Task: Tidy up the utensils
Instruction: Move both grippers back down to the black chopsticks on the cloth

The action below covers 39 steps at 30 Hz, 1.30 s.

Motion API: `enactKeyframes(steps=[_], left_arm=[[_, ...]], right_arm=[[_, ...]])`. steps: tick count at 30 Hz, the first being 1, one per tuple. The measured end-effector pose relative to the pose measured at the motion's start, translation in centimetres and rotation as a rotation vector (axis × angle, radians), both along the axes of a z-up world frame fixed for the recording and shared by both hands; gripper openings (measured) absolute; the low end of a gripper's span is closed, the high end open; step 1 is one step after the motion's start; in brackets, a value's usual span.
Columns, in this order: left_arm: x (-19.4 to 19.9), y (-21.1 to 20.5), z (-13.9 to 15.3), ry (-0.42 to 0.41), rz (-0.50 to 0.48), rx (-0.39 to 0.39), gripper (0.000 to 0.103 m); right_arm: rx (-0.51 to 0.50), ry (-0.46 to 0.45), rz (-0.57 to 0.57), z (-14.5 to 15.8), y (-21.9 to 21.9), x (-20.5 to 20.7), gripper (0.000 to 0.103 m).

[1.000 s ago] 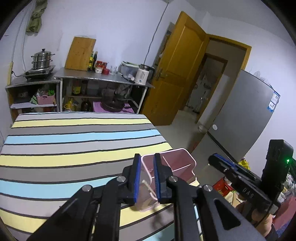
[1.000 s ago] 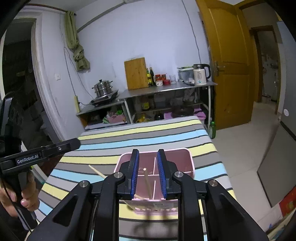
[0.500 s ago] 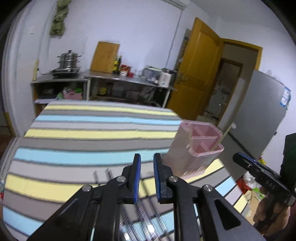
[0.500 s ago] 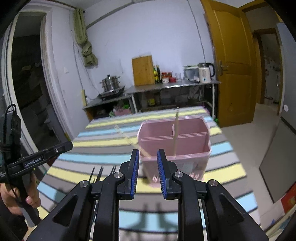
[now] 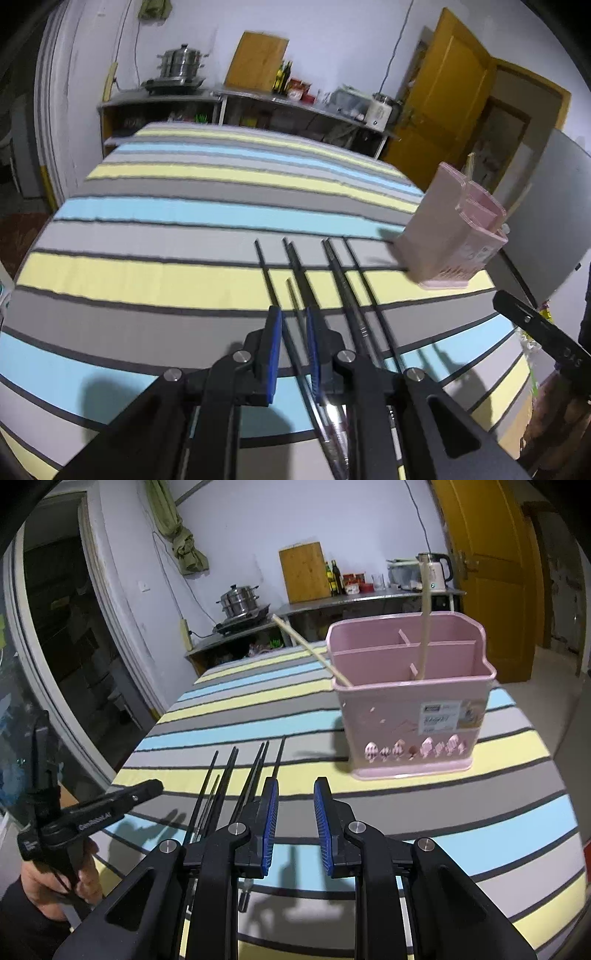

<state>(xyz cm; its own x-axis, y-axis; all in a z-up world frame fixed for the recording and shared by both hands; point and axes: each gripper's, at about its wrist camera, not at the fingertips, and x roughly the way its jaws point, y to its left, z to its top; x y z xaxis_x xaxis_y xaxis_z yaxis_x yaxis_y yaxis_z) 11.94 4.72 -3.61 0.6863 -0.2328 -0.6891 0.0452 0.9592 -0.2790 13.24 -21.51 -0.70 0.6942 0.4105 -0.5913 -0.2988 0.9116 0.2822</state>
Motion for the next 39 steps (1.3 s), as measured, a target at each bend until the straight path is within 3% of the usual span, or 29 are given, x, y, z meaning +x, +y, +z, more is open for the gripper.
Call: enactKeyframes(steps=[17,31,39], left_arm=[[4.3,-0.3,-3.9,0.112,0.039,0.006,0.015],[5.0,-1.1,-4.0,0.094,0.022,0.099,0.014],[5.3,-0.9,-4.0,0.093,0.019,0.104,0.012]], right_arm=[[-0.106,0.09,0.059,-3.9,4.9,3.9,0.021],[-0.159,0.141,0.08,-5.9,7.9,7.4,0.021],[-0.192,0.158,0.069,-6.6,9.0,8.9,0.02]])
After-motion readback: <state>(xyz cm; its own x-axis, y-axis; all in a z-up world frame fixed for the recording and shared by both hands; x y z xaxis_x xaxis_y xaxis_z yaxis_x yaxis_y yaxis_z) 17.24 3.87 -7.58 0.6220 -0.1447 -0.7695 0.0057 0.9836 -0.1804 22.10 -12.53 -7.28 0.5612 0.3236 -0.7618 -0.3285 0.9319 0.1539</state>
